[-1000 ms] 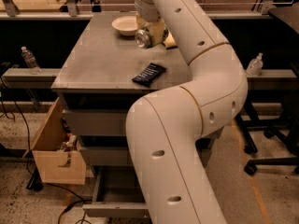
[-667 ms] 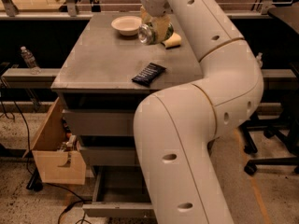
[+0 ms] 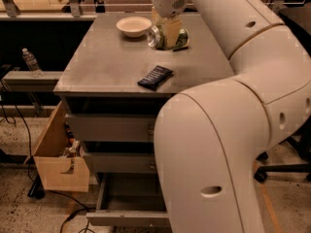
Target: Place green can into bottom drawer
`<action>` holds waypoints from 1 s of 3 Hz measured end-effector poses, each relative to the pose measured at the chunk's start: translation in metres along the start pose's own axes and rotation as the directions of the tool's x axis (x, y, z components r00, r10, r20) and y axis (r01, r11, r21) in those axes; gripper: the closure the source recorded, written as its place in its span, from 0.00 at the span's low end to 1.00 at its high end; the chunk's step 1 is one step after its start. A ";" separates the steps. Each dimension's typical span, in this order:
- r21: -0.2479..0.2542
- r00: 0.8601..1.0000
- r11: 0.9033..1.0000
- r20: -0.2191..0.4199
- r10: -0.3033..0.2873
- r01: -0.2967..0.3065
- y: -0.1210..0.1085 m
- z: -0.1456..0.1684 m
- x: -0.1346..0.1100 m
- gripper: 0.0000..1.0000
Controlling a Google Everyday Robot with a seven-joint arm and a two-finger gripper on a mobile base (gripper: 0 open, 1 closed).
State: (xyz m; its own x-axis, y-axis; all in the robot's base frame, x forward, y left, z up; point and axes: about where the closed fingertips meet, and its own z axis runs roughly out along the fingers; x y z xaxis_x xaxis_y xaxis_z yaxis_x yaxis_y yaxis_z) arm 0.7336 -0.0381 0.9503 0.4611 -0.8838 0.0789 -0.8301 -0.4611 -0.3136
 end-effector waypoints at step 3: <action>-0.070 0.998 0.996 0.007 0.061 -0.061 0.034 0.026 -0.016 1.00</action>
Offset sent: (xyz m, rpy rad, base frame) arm -0.0232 -0.0025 -0.0126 0.0052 0.0444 -0.0550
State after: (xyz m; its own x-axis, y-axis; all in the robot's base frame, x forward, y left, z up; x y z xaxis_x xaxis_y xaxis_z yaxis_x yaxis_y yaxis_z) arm 0.7066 -0.0374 0.9135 0.4115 -0.9099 0.0527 -0.8764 -0.4110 -0.2510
